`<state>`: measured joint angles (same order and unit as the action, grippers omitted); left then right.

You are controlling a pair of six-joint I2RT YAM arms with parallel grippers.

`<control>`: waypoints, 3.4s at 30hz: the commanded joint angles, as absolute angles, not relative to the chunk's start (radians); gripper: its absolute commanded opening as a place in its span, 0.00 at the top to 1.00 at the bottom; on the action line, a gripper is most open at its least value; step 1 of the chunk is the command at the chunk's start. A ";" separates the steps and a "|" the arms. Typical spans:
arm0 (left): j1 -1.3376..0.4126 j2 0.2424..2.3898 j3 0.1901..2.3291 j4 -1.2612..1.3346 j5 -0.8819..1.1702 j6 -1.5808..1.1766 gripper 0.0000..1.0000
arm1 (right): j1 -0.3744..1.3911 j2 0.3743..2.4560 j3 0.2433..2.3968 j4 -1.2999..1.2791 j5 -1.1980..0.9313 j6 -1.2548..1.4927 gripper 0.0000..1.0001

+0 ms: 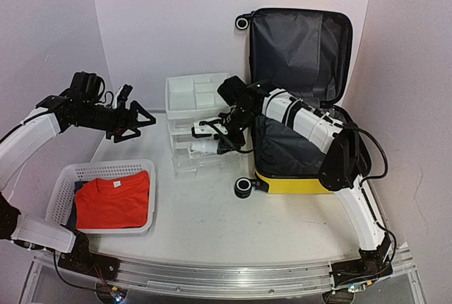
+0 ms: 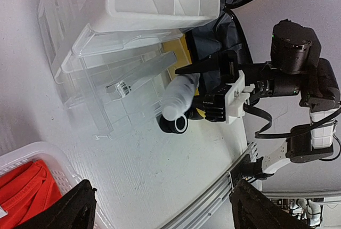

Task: Open, take out, and arrange the luggage

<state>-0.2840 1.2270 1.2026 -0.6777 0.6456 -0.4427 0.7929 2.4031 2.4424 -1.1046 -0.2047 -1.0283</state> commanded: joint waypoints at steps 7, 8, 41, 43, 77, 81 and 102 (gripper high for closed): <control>-0.282 1.185 1.214 -0.622 0.637 -0.457 0.11 | 0.798 2.387 2.500 -0.979 -0.173 -0.901 0.10; -0.282 1.182 1.211 -0.621 0.634 -0.457 0.11 | 0.802 2.376 2.501 -0.977 -0.163 -0.875 0.09; -0.281 1.141 1.175 -0.616 0.605 -0.459 0.12 | 0.958 2.316 1.927 -0.358 0.162 -0.577 0.48; -0.282 1.123 1.165 -0.617 0.599 -0.456 0.12 | 0.955 2.340 1.963 -0.340 0.188 -0.596 0.46; -0.287 1.962 2.062 -0.548 0.177 -0.302 0.25 | 0.954 1.950 1.544 -0.274 -0.018 -0.346 0.29; -0.305 2.119 2.252 -0.546 0.142 -0.268 0.33 | 0.962 1.851 1.445 -0.276 -0.003 -0.315 0.29; -0.397 2.322 2.402 -0.541 -0.084 -0.116 0.80 | 0.990 1.744 1.378 -0.319 0.043 -0.307 0.28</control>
<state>-0.3832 2.3501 2.4077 -0.5755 -0.0879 -0.1268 0.9813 1.7538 1.3331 -0.3317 0.0463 -0.3275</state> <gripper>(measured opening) 0.234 0.714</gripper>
